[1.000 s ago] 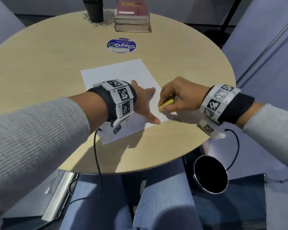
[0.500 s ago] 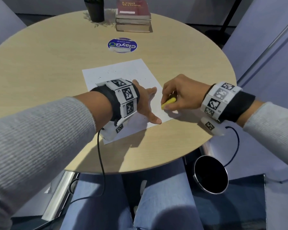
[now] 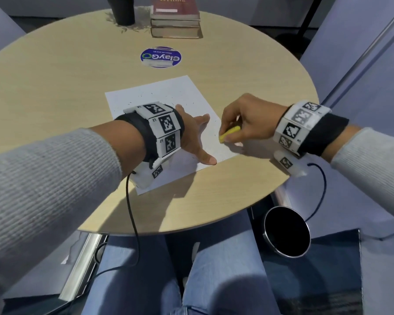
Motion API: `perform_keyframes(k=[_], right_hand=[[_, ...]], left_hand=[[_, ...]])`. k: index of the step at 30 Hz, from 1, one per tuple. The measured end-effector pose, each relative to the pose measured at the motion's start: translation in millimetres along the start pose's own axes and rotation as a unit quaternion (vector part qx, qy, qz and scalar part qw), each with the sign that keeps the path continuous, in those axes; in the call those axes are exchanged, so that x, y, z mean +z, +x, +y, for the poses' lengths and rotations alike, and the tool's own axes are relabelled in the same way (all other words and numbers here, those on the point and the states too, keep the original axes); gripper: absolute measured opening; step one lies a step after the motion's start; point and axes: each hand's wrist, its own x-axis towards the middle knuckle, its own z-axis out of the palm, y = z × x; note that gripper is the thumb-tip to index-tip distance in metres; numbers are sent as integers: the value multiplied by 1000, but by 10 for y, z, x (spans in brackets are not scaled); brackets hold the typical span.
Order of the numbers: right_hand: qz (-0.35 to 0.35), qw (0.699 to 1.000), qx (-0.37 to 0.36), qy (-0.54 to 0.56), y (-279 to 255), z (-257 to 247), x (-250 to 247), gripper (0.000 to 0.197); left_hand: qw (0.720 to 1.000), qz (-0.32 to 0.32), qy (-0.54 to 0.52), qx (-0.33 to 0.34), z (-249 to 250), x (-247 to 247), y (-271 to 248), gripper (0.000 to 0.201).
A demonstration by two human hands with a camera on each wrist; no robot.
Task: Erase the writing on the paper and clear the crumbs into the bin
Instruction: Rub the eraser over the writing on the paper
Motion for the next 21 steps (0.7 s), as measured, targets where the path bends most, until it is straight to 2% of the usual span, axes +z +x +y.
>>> perform_keyframes(k=[3,7,10,13,17,21], right_hand=[[25,999,-5,-27,74,-21,19,11],[-40,998,-46,-13,-3,-166,149,12],[-4,1000,-5,-4,113,-53,30,13],[20,999,-3,-29,158,-40,11,13],[-43,997,-54,-23,38,-229,148,14],[14,999,7,-32,201,-33,-32,13]], left_hand=[[1000,2,8,-1,12,3,-22,112],[1000,3,21,5,25,6,-47,113],[1000,3,19,2,24,11,-31,112],[1000,-2,16,2,16,5,-43,113],[1000,4,14,12,6,1,-51,113],[1000,-3,20,4,7,12,-34,114]])
